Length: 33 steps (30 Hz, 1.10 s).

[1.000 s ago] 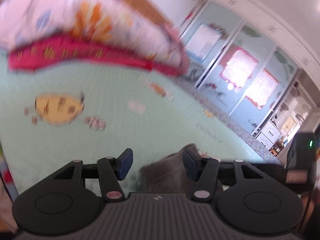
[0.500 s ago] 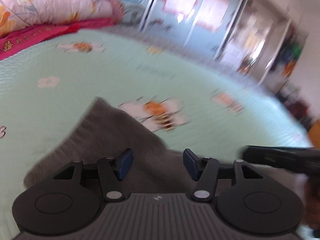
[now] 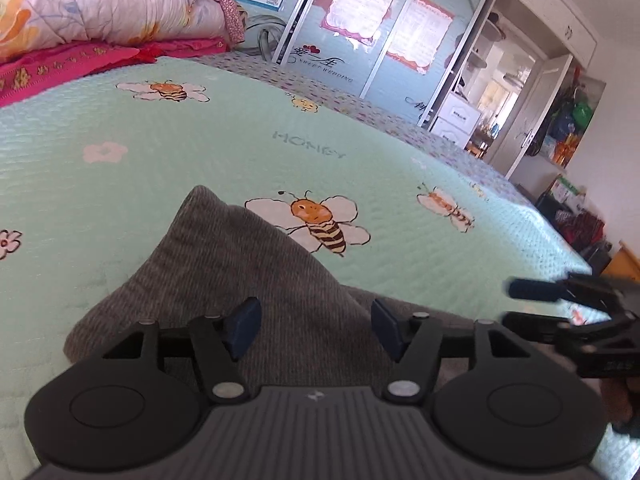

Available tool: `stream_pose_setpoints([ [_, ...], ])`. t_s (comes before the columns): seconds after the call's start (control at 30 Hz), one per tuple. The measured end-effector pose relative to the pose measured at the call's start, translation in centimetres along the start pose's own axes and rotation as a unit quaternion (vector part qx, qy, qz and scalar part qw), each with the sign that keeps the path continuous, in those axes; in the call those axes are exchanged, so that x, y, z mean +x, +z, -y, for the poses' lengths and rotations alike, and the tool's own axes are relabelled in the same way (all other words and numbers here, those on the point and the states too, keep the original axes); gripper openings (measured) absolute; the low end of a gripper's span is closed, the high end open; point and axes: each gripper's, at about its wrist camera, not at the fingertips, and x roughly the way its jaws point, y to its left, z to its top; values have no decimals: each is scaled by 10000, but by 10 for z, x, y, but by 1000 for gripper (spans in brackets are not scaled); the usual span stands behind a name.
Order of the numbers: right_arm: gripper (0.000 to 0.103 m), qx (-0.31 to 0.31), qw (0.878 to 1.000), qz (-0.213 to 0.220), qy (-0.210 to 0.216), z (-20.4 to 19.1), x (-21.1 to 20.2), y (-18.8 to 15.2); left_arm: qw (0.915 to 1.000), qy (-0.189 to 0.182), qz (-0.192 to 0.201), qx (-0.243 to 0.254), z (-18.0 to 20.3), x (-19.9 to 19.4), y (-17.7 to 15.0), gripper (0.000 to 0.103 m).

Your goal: Fold clothes

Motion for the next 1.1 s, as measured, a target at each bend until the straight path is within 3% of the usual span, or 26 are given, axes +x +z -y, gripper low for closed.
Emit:
stream_pose_setpoints([
  [0.23, 55, -503, 9923, -938, 630, -7, 68, 20, 9999, -10, -25, 113, -3, -3, -5, 64],
  [0.33, 30, -563, 9895, -1137, 694, -7, 72, 13, 10000, -35, -27, 84, -6, -2, -6, 64],
  [0.37, 11, -552, 9897, -1147, 658, -8, 72, 13, 10000, -40, -23, 70, -7, -2, -6, 64],
  [0.4, 5, -523, 9903, -1132, 612, -6, 70, 13, 10000, -42, -19, 60, -7, -3, -6, 64],
  [0.73, 5, 336, 9924, -1051, 537, 22, 69, -2, 9999, -63, -65, 85, -1, -5, 4, 64],
  [0.8, 10, 610, 9919, -971, 538, 25, 67, -5, 9998, -127, 14, 160, 5, -8, 12, 64],
  [0.9, 26, 958, 9926, -683, 315, 35, 47, -4, 9993, -40, 37, 360, 12, 0, 28, 67],
  [1.0, 26, 1057, 9930, -526, 28, 43, 19, -17, 9973, 407, -455, 411, 5, 33, 37, 69],
  [1.1, 26, 1348, 9886, -532, -402, 64, -6, -43, 9955, 486, -760, 298, -6, 53, 35, 67],
])
